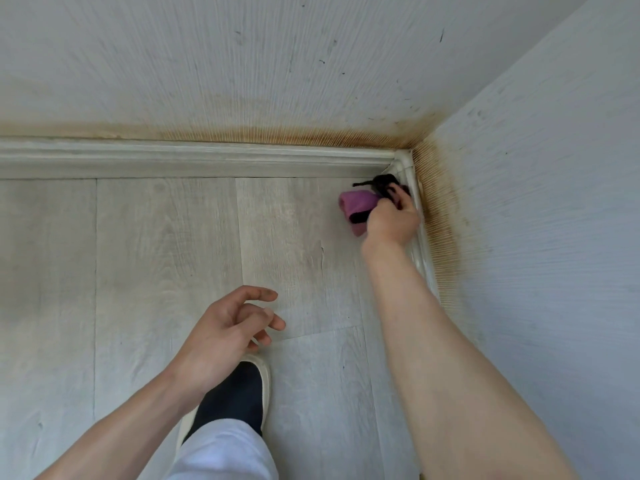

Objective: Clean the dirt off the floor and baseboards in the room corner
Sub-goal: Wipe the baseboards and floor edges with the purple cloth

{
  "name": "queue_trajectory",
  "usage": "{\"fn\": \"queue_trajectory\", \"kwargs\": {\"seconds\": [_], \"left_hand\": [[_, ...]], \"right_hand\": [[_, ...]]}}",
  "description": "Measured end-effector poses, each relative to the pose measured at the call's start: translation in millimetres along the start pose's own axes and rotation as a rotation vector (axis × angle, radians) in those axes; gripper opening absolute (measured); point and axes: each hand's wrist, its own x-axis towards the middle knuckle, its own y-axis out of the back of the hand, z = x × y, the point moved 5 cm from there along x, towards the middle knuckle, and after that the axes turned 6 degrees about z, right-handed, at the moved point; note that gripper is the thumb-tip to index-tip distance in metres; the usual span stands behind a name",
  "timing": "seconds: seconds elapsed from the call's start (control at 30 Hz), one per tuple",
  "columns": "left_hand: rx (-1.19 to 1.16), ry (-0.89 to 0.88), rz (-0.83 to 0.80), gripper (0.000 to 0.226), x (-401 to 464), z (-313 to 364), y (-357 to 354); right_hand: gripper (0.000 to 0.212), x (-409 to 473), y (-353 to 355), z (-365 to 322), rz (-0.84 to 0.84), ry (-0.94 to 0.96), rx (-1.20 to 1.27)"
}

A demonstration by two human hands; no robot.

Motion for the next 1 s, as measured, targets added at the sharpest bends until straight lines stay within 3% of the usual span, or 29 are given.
{"fn": "queue_trajectory", "kwargs": {"seconds": [0.2, 0.3, 0.43, 0.5, 0.57, 0.63, 0.7, 0.9, 1.0], "left_hand": [[-0.026, 0.006, 0.051, 0.026, -6.3, -1.7, 16.7], [-0.038, -0.001, 0.061, 0.026, -11.1, -1.8, 21.9], [-0.073, 0.013, 0.104, 0.026, -13.0, -3.3, 25.3], [-0.096, 0.015, 0.107, 0.026, -15.2, -2.8, 26.0], [-0.080, 0.008, 0.101, 0.025, -16.0, -5.3, 28.7], [-0.085, 0.012, 0.117, 0.025, -14.4, -9.7, 35.1], [-0.096, 0.023, 0.140, 0.024, -14.0, -13.1, 40.6], [-0.097, 0.022, 0.117, 0.025, -12.5, -7.9, 33.0], [-0.104, 0.035, 0.098, 0.026, -10.4, -3.5, 19.0]], "right_hand": [[0.048, -4.9, -35.7, -4.3, 0.044, -0.141, 0.018], [0.048, -39.3, -61.1, 9.8, -0.009, -0.104, -0.070], [0.050, -137.3, -91.5, 42.0, -0.548, -0.040, -0.185], [0.043, -135.8, -85.9, 45.7, -0.468, -0.105, -0.110], [0.036, -96.1, -63.7, 40.5, -0.214, -0.136, -0.018], [0.038, -46.3, -37.8, 25.7, -0.006, -0.094, 0.022], [0.047, -11.7, -26.4, 12.8, 0.091, -0.153, 0.085], [0.060, -53.2, -75.7, 7.3, -0.031, -0.305, 0.184], [0.057, -86.0, -70.8, 15.6, -0.309, -0.345, 0.120]]}}
